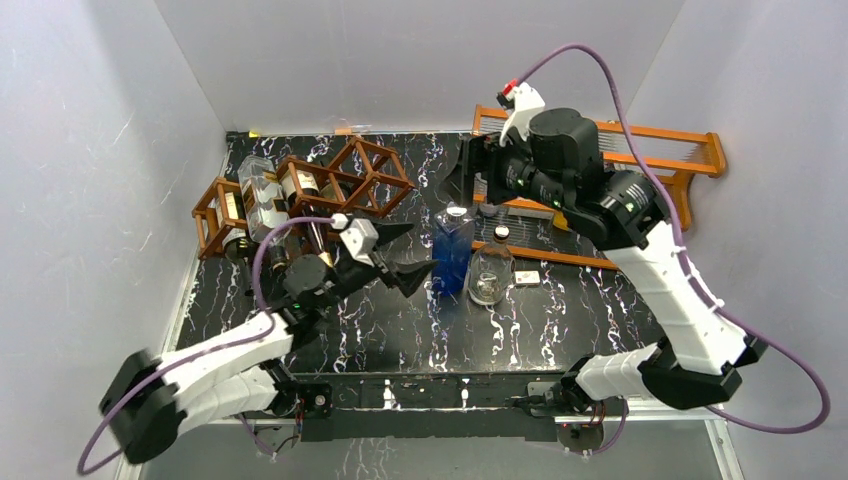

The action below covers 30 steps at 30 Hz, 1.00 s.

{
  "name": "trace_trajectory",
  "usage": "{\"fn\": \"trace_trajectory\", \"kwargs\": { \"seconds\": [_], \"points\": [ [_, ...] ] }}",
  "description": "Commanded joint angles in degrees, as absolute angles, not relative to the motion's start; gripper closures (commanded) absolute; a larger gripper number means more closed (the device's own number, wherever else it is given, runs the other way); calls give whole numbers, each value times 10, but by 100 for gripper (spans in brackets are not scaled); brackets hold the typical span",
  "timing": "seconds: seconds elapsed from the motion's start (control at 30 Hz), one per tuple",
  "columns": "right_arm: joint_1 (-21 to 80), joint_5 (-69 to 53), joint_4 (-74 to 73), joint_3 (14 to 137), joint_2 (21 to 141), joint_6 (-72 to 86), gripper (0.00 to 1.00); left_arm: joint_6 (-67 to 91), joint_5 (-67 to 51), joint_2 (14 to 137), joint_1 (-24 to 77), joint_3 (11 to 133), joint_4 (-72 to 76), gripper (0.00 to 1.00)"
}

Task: Take the wine bottle off the wine rack

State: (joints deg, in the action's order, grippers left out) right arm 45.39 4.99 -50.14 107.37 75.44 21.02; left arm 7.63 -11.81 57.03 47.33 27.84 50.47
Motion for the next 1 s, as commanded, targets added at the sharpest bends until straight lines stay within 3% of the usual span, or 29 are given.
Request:
{"fn": "trace_trajectory", "kwargs": {
  "seconds": [0.0,0.1,0.27,0.5,0.73,0.97],
  "points": [
    [454,28,-441,1132,796,206,2,54,-52,422,465,390,91,2],
    [455,18,-425,1157,833,211,2,36,23,370,463,474,-70,2],
    [478,19,-400,1200,907,225,2,34,95,347,463,597,-203,2],
    [570,109,-433,1315,1054,229,4,75,89,299,463,683,-262,2],
    [633,144,-400,1253,1119,282,12,82,154,314,463,812,-316,2],
    [679,229,-401,1263,1214,321,14,86,192,337,463,823,-305,2]
  ]
}}
